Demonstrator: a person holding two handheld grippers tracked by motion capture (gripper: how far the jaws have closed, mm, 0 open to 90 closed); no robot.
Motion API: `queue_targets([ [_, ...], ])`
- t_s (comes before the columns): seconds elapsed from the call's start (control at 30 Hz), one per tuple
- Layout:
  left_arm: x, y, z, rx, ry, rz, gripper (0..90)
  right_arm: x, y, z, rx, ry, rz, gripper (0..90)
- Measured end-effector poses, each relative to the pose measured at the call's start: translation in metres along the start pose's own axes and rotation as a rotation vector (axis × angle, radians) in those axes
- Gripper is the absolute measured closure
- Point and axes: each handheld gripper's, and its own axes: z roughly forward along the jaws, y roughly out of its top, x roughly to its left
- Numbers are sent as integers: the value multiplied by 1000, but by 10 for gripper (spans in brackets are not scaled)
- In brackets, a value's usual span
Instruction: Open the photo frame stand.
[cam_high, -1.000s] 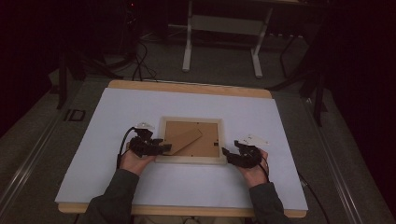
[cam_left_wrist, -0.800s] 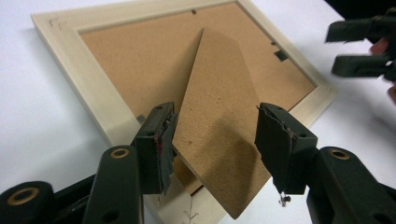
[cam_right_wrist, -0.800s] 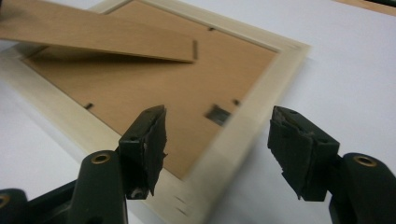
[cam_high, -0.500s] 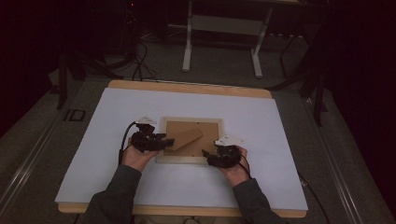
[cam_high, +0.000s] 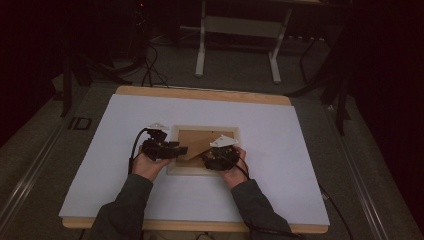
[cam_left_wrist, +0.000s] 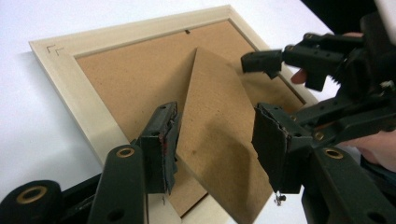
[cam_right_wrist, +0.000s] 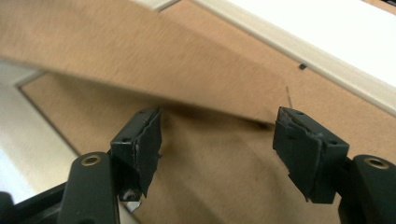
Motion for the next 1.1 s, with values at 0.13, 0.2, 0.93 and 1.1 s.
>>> queue_targets([
  [0.13,3,2,3,-5,-5,-19,489,-5,1,-1,-8,-6,20,318],
  [0.2,5,4,5,-6,-1,-29,464,-6,0,-1,-5,-8,23,318],
  [0.93,21,12,35,119,-108,-150,503,-8,-3,0,-11,-10,40,317],
  [1.1,16,14,38,133,-118,-125,553,-8,-3,0,-10,-13,33,317],
])
